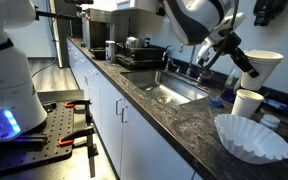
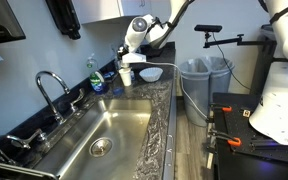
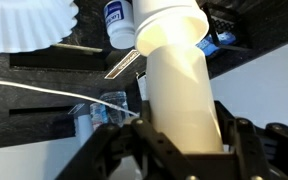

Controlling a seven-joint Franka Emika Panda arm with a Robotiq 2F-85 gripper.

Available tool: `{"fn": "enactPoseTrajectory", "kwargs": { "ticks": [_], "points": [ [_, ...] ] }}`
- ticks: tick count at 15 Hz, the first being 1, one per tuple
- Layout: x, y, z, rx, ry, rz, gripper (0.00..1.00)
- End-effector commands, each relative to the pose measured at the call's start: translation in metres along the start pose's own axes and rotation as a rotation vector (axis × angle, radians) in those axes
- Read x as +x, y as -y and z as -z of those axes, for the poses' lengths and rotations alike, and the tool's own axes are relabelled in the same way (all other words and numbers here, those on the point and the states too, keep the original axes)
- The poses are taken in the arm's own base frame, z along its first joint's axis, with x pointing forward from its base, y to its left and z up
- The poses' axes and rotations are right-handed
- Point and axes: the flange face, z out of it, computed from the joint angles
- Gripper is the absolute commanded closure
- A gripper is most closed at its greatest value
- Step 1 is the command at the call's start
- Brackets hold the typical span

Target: Stack the paper cups

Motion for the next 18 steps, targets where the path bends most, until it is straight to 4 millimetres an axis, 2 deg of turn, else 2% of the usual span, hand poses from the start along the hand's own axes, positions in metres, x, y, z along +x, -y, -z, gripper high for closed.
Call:
{"fn": "enactPoseTrajectory", "kwargs": {
  "ticks": [1,7,14,15,16,18],
  "points": [
    [0.0,0.012,-0.015,-0.022,-0.001,0.019,0.63],
    [-0.005,0.017,-0.035,-0.054,0.028,0.034,0.63],
    [-0.003,0.02,-0.047,-0.071,0.043,0.04,0.63],
    [-0.003,0.019,-0.048,-0.076,0.046,0.04,0.33],
    [-0.003,0.019,-0.048,-0.08,0.046,0.044,0.12],
    [-0.002,0.017,-0.046,-0.085,0.045,0.043,0.08]
  ]
}}
